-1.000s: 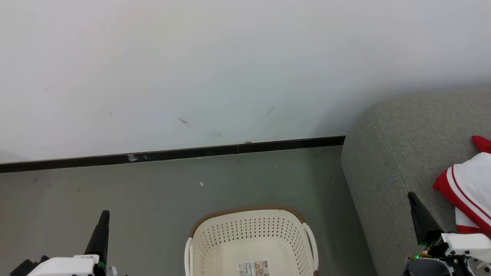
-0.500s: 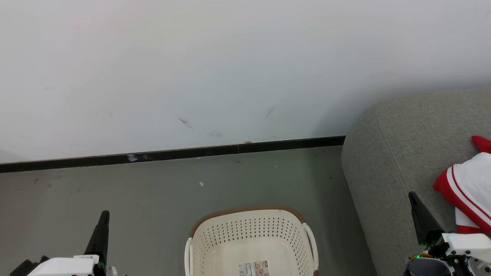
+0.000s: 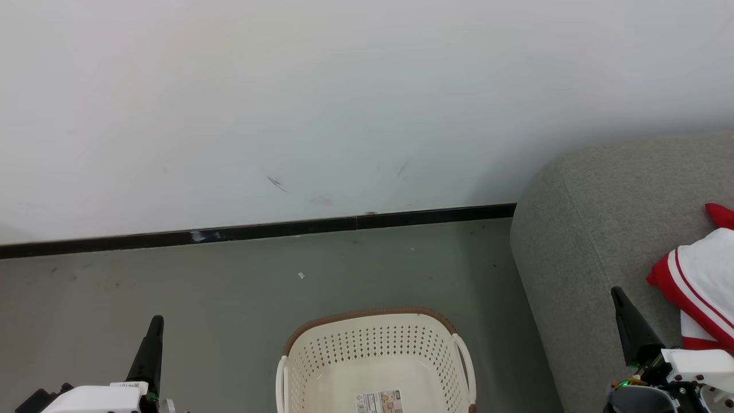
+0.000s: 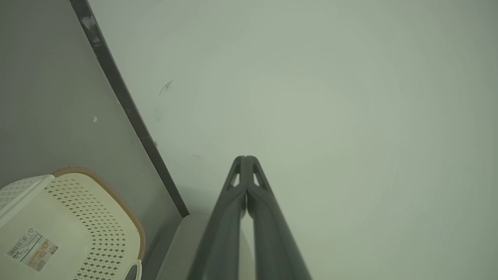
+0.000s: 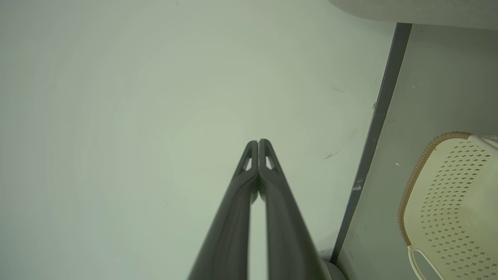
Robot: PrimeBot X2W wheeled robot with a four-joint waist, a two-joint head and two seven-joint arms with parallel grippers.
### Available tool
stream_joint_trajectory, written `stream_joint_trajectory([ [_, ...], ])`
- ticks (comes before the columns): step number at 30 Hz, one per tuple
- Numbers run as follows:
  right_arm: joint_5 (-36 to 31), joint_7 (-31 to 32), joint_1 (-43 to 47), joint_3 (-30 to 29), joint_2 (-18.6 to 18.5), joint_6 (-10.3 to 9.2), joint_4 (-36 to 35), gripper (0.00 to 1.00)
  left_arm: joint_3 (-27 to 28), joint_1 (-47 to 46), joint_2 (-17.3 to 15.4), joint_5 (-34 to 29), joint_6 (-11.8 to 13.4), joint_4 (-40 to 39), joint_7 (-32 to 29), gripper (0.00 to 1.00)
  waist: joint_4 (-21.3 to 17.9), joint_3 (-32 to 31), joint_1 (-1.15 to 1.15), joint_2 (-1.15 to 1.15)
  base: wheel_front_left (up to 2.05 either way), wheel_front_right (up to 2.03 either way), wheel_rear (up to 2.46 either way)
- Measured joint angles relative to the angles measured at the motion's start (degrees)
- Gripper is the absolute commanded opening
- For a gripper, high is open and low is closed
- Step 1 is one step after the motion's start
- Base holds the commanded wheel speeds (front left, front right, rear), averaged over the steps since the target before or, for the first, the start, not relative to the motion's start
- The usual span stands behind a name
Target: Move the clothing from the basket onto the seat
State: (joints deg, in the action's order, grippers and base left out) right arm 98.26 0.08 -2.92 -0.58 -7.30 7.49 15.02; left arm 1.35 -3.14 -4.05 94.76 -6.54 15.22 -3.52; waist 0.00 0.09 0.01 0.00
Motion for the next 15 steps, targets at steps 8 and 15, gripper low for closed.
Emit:
stream_joint_trajectory([
  [8,-0.01,0.01,0.00,-0.03,0.02,0.00,0.01,0.00,0.02,0.00,0.01,0.00,-0.20,0.05,-0.01,0.00,0.00,0.00,0.00,0.00,0.00,0.00,0.00],
  [15,-0.01,0.44,0.00,-0.08,0.04,0.00,0.02,0.00,0.03,-0.01,0.02,0.00,-0.23,0.08,-0.01,0.00,0.00,0.00,0.00,0.00,0.00,0.00,0.00],
])
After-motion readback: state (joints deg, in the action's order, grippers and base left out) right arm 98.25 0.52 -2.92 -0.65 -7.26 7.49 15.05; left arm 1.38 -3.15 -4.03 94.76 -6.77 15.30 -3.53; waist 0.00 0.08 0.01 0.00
